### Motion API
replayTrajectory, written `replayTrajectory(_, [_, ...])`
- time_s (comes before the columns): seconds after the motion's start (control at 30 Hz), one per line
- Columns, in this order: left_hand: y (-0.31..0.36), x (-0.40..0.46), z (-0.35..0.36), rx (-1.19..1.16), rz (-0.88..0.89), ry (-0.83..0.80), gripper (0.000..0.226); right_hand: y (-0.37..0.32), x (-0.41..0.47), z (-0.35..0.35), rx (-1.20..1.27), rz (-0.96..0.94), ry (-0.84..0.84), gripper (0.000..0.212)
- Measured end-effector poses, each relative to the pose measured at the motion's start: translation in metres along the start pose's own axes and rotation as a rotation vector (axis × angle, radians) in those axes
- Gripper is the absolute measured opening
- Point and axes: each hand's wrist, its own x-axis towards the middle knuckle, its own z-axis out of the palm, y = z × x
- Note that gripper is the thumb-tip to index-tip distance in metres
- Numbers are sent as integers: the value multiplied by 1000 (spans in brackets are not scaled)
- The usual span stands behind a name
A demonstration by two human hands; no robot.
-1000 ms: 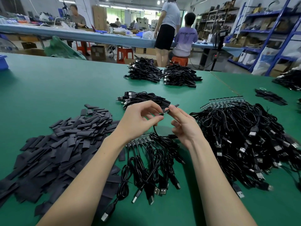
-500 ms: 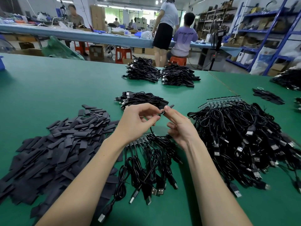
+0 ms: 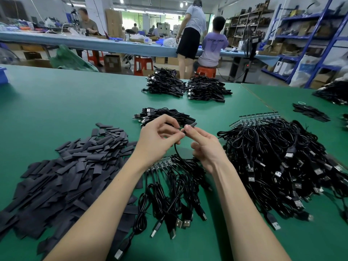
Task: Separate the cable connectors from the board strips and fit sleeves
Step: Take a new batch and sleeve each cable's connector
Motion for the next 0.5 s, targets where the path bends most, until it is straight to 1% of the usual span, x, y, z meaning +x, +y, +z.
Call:
replayTrajectory(0.03, [-1, 0, -1, -3, -4, -2, 19, 0, 0, 0, -6, -6, -7, 67])
replayTrajectory(0.1, [-3, 1, -1, -27, -25, -1, 19, 1, 1, 0, -33, -29, -17, 45])
replayTrajectory(0.17, [-5, 2, 0, -77, -59, 11, 19, 4, 1, 4, -43, -82, 24, 23])
replayTrajectory(0.2, [-7, 2, 0, -105, -71, 25, 20, 6, 2, 6, -34, -128, 52, 19])
replayTrajectory(0.27, [-8, 3, 1, -152, -94, 46, 19, 9, 4, 11, -25, -226, 95, 22])
replayTrajectory(0.37, [-11, 4, 2, -178, -106, 60, 19, 7, 4, 13, -61, -336, 83, 24])
replayTrajectory(0.5, [-13, 3, 2, -183, -107, 52, 19, 5, 3, 12, -85, -343, 88, 22])
